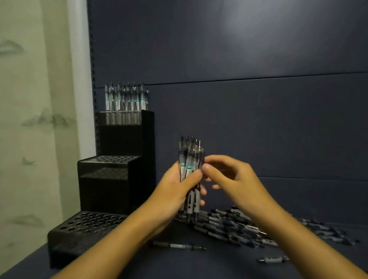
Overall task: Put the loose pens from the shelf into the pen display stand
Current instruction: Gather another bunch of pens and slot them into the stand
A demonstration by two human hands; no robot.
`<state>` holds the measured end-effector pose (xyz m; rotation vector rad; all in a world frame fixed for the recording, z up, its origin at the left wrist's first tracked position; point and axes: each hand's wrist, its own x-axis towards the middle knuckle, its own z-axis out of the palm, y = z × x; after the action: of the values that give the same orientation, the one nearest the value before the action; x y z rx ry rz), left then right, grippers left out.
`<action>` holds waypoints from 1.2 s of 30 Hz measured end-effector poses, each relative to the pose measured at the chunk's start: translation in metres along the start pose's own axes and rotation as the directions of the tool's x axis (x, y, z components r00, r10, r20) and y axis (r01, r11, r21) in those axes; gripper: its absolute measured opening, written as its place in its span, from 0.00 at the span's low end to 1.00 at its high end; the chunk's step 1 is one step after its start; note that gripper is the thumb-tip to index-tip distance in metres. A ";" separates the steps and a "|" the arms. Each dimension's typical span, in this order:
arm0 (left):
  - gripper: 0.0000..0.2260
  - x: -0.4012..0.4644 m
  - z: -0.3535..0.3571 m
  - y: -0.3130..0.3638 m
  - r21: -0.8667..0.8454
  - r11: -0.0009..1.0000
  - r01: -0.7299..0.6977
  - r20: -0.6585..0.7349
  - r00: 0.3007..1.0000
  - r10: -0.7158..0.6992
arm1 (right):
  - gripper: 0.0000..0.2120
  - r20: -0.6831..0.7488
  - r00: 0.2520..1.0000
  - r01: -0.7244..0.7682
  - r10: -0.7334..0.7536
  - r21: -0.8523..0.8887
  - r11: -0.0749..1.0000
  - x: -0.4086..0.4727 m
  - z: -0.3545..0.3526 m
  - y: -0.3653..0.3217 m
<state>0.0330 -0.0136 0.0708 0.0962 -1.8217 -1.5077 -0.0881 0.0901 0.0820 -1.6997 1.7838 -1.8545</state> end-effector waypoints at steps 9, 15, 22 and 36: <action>0.08 0.035 -0.084 0.042 0.080 0.988 -0.131 0.125 0.985 0.121 | 0.05 -0.039 0.997 0.065 -0.064 0.023 0.998 0.065 0.060 -0.043; 0.09 0.049 -0.151 0.062 0.164 0.961 -0.222 0.115 0.972 0.205 | 0.11 -0.004 1.000 0.007 -0.007 0.020 1.000 0.103 0.116 -0.073; 0.10 0.054 -0.219 0.061 0.001 0.986 -0.165 0.011 0.986 0.165 | 0.11 -0.042 0.999 0.026 -0.028 -0.049 0.998 0.134 0.172 -0.087; 0.08 0.079 -0.284 0.048 -0.115 0.990 -0.083 -0.161 0.985 0.064 | 0.11 -0.251 0.962 0.096 -0.111 -0.071 0.993 0.228 0.157 -0.107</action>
<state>0.1611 -0.2696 0.1571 0.0851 -1.5891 -1.5110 -0.0037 -0.1323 0.2601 -1.6694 1.8869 -2.1737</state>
